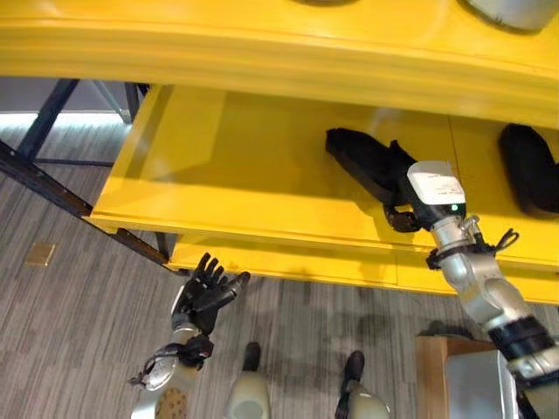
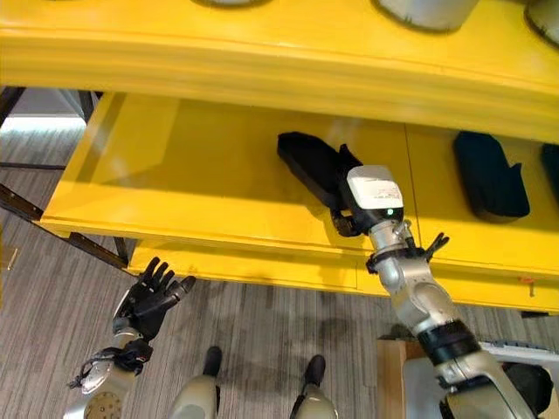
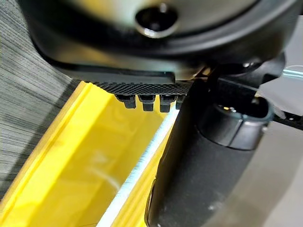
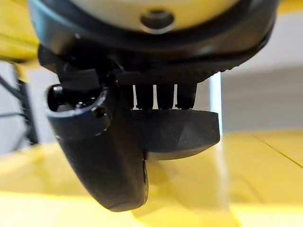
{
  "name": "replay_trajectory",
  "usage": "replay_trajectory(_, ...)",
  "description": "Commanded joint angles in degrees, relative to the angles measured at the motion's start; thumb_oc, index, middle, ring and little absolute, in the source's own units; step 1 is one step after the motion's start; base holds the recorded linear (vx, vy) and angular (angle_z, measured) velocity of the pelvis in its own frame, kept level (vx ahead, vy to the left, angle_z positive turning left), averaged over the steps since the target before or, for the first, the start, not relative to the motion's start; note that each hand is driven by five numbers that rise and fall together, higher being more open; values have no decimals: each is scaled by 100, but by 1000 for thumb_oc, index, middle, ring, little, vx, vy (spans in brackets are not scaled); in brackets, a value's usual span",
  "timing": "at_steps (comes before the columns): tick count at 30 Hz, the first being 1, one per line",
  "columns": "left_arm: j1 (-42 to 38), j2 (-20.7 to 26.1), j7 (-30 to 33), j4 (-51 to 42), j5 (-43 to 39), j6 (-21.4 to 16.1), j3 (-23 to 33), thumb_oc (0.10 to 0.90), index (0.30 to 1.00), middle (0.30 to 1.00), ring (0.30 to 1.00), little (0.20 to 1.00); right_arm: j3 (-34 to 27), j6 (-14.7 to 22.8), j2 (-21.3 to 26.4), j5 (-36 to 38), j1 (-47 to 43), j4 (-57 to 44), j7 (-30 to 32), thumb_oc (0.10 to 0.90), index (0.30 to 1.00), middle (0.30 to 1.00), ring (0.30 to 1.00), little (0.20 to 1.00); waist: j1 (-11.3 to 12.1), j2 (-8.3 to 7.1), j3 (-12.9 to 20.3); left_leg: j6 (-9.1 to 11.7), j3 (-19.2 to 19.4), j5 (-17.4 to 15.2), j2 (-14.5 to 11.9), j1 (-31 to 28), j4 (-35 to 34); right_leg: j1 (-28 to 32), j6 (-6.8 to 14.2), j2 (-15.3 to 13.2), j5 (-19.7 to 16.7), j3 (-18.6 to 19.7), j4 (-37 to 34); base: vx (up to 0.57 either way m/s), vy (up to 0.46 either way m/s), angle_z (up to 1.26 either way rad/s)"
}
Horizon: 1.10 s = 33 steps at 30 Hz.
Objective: Move parts from the plastic box to the shelf.
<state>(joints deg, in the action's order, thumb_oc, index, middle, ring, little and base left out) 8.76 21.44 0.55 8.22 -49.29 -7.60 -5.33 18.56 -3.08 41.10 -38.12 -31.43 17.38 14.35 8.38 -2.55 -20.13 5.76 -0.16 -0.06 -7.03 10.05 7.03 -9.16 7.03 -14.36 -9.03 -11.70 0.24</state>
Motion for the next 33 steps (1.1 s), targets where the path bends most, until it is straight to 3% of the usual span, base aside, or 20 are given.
replay_trajectory(1, 5, 262, -220, -745, -204, -549, 9, 900, 1000, 1000, 1000, 1000, -149, -82, 374, 402, -1197, -221, 721, 400, 300, 300, 300, 300, 118, 95, 122, -79, 114, 245, -196, 317, 189, 234, 105, -240, 470, -68, 888, -51, 17, 2)
replay_trajectory(6, -50, 324, -207, -730, -217, -566, -49, 900, 1000, 1000, 1000, 1000, -175, -180, 336, 814, -1607, 280, 976, 400, 300, 300, 300, 300, 128, 156, 10, -72, 89, 282, -208, 401, 194, 99, 86, -225, 491, -59, 979, -24, 6, 2)
replay_trajectory(8, -117, 310, -123, -731, -238, -581, -79, 900, 1000, 1000, 1000, 1000, -291, -231, 103, 1123, -1706, 562, 1208, 400, 300, 300, 300, 300, 117, 200, -77, -84, 65, 276, -215, 424, 206, 20, 70, -210, 509, -35, 1054, -31, 0, 0)
replay_trajectory(33, -197, 420, -12, -735, -265, -661, -145, 900, 1000, 1000, 1000, 1000, -275, -261, -571, 1766, -2512, 1207, 1655, 400, 300, 300, 300, 300, 310, 268, -275, -125, -118, 290, -164, 603, 228, -122, 69, -272, 502, -196, 1209, -2, -1, 3)
